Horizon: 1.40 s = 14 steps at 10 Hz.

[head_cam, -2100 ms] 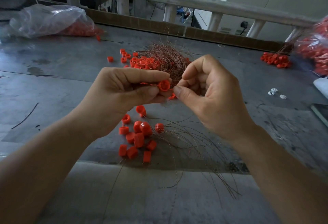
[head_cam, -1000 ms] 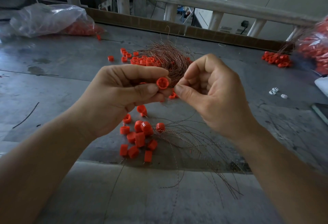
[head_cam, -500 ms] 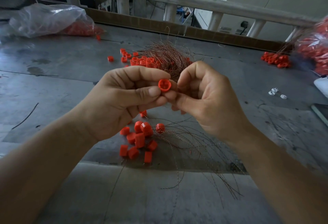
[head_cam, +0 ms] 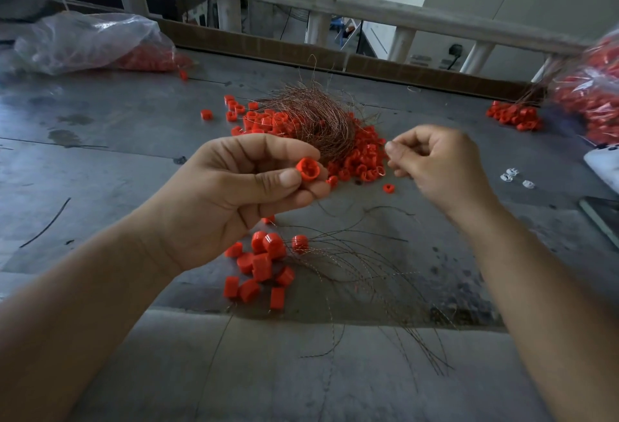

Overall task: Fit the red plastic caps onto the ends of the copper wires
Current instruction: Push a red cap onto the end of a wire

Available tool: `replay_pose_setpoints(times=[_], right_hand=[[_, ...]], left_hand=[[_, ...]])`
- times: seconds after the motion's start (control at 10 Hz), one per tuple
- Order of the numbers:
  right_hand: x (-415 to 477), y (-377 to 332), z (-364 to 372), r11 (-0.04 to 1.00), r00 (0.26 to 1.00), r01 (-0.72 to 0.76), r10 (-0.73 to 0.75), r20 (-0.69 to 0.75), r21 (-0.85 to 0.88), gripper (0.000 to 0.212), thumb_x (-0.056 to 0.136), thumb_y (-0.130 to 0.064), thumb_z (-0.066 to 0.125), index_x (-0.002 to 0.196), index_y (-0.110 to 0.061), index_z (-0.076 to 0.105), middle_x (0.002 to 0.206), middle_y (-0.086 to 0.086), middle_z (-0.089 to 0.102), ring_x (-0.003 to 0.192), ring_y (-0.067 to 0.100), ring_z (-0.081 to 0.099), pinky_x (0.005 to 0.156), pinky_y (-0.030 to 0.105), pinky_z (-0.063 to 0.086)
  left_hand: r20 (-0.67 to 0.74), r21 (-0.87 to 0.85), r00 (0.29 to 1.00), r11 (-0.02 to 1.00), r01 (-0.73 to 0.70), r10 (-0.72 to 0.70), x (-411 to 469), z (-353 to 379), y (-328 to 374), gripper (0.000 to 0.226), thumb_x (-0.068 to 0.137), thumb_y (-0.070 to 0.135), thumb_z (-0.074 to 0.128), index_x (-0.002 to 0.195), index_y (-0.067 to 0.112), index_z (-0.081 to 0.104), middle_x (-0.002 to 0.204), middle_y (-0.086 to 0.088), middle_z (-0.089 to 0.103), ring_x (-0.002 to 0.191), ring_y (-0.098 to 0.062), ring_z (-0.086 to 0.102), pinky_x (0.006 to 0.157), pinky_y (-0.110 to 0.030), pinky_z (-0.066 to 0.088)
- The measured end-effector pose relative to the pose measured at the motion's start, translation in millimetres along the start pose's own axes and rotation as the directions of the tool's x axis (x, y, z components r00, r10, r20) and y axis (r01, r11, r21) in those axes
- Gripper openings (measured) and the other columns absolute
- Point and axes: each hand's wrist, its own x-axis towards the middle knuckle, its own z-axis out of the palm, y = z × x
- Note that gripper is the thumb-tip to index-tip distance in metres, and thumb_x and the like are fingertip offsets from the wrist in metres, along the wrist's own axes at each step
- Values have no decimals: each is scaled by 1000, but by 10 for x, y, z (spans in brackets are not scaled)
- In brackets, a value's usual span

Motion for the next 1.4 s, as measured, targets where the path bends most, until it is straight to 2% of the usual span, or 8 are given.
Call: replay_pose_setpoints(times=[0.1,0.3,0.5,0.7,0.8,0.9,1.0,1.4], right_hand=[[15,119,102,983,993,15,6,115,-183,7,81,-16,67,78,-22,66,68,-8,61,65,8,56,66,20,43],[57,216,257,921,988,100,-47,148,-377,23,81,-12,65,103,-16,67,89,-5,51,77,9,48,70,16,31],[60,227,258,935,991,65,-20,131,-349,17,79,-10,67,96,-10,65,85,-1,58,74,11,50,71,19,38],[58,224,263,908,982,113,-41,184,-403,15,87,-12,59,99,-10,67,93,1,52,84,13,50,71,15,31],[54,173,188,958,991,49,-11,134,-284,16,91,-11,52,91,-14,67,86,-2,54,74,10,54,64,11,38],[37,54,50,976,982,-147,124,146,163,22,94,-7,46,81,-15,62,72,0,61,57,3,57,49,10,43],[-31,-100,-4,835,955,-259,145,260,486,23,93,-4,45,80,-12,61,61,-2,62,50,3,58,47,15,46],[-219,-400,53,699,887,-331,2,461,634,22,90,-3,47,82,-15,63,61,0,67,54,9,63,46,17,47]], left_hand=[[-6,1,1000,1000,-1,1,-1,-1,5,23,56,8,65,77,10,75,76,-7,73,73,-15,71,59,-16,54],[-5,-1,1000,1000,-2,2,1,6,3,23,56,9,65,77,10,75,75,-8,72,72,-15,71,59,-16,54],[4,5,1000,1000,0,0,-5,13,-2,23,57,8,65,77,10,75,76,-8,72,72,-15,71,59,-16,54],[13,5,1000,1000,6,-6,-9,17,4,23,57,8,65,77,10,75,75,-8,72,72,-15,71,59,-16,54],[10,10,1000,1000,8,-8,-7,15,6,23,57,8,65,77,10,75,75,-8,72,72,-15,71,59,-16,54],[0,27,1000,1000,11,-11,-6,9,2,23,56,9,65,77,11,75,75,-8,72,72,-15,71,59,-16,54],[2,45,1000,999,22,-22,0,12,-2,23,56,10,66,76,13,75,75,-8,72,72,-15,71,60,-17,54],[-59,101,997,994,47,-41,19,8,-9,23,61,4,60,76,12,76,73,-8,72,70,-16,71,59,-17,54]])
